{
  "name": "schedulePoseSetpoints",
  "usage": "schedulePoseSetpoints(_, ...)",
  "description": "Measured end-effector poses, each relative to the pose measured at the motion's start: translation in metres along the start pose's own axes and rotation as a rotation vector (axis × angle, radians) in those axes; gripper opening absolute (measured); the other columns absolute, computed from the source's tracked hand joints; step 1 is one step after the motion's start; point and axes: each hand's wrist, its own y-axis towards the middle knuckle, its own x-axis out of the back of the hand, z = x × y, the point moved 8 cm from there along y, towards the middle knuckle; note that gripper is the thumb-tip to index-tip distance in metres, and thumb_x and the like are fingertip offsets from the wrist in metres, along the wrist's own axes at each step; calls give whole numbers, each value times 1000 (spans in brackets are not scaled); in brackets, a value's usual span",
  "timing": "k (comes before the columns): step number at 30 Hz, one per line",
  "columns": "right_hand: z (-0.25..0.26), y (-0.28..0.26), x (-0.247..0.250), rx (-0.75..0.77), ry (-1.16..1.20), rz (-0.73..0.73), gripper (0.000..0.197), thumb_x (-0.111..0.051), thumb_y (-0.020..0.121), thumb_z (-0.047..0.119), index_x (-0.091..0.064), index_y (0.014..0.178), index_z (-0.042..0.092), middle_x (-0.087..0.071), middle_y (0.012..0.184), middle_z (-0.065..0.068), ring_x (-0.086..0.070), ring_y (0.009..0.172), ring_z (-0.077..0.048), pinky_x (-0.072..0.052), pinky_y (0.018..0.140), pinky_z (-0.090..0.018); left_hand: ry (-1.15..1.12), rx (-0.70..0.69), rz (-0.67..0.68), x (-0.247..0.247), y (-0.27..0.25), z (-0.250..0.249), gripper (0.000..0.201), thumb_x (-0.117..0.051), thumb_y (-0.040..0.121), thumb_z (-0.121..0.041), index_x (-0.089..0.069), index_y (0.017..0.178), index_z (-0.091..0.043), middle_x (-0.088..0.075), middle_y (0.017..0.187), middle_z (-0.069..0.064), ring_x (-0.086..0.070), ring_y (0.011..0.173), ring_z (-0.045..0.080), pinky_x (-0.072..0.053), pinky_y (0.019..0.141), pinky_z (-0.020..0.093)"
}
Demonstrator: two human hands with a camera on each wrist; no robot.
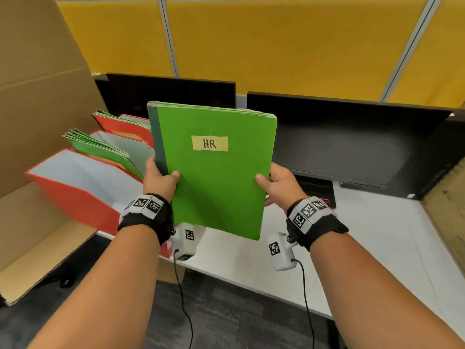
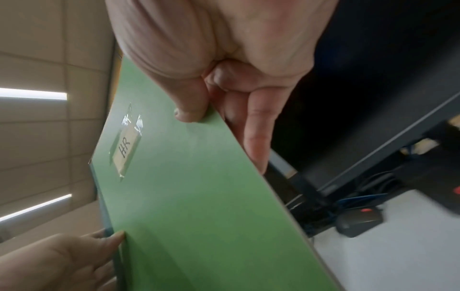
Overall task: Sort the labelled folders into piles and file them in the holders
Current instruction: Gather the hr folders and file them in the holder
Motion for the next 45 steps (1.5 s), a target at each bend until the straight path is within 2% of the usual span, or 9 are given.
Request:
schedulePoseSetpoints(4, 35, 20, -39, 55, 5, -17, 28, -49, 95, 12, -58, 119, 23, -67, 102, -4, -68, 86, -27, -60, 60, -45, -22, -42, -51, 46, 33, -13, 55, -60, 84, -6, -42, 134, -21, -60, 122, 3, -60, 110, 25, -48, 99, 47)
schedulePoseSetpoints(11, 77, 45, -116, 106, 35, -26, 30, -50, 94, 12, -59, 118, 27, -65, 94, 9, -66, 78, -16, -57, 52, -27, -49, -52, -141, 122, 79, -7, 64, -58, 81, 0, -40, 139, -22, -60, 128, 0, -58, 114, 22, -46, 102, 45)
schedulePoseSetpoints(19, 75, 61, -212, 156, -47, -48, 33, -55, 91, 23, -59, 123, 22, -72, 101, -5, -67, 92, -22, -53, 87, -34, 212, 22, -285, 188, 104, 29, 63, -52, 70, -12, -45, 132, -16, -54, 129, 14, -53, 118, 33, -43, 103, 46)
schedulePoseSetpoints(24, 51, 67, -269, 99, -136, 34, 31, -52, 92, 27, -58, 122, 17, -68, 81, -8, -62, 72, -25, -53, 73, -31, 268, 286, -417, 216, 104, 76, 61, -43, 86, -2, -34, 145, -11, -29, 149, 20, -36, 134, 36, -30, 114, 39)
schedulePoseSetpoints(28, 34, 64, -294, 82, -244, 63, 28, -51, 94, 27, -59, 119, 18, -54, 68, -5, -49, 62, -21, -40, 64, -25, 188, 405, -461, 226, 98, 101, 42, -45, 88, -6, -46, 130, -3, -49, 133, 23, -50, 118, 40, -41, 102, 40)
schedulePoseSetpoints(32, 23, 54, -321, 86, -276, 176, 26, -52, 94, 29, -63, 116, 20, -68, 81, -8, -58, 69, -21, -39, 65, -22, 141, 404, -362, 224, 108, 123, 53, -54, 82, -30, -50, 130, -8, -56, 131, 14, -55, 118, 35, -45, 100, 45)
schedulePoseSetpoints(38, 23, 58, -329, 150, -555, 335, 29, -51, 91, 41, -63, 106, 19, -54, 104, -5, -54, 96, -23, -44, 81, -32, 65, 387, -368, 225, 102, 119, 55, -59, 86, -25, -46, 137, -11, -53, 138, 8, -51, 124, 28, -40, 107, 37)
schedulePoseSetpoints(42, 40, 60, -329, 229, -461, 380, 26, -56, 90, 29, -60, 109, 12, -52, 104, -7, -55, 95, -24, -46, 82, -32, -185, 453, -406, 216, 94, 128, 57, -60, 86, -25, -42, 140, -24, -49, 138, -2, -56, 113, 29, -56, 77, 55)
schedulePoseSetpoints(45, 47, 60, -336, 255, -462, 378, 19, -55, 91, 19, -59, 101, 3, -52, 102, -12, -54, 92, -27, -37, 73, -26, -254, 472, -403, 213, 94, 130, 54, -59, 88, -21, -42, 139, -26, -47, 139, -1, -55, 115, 29, -57, 72, 53)
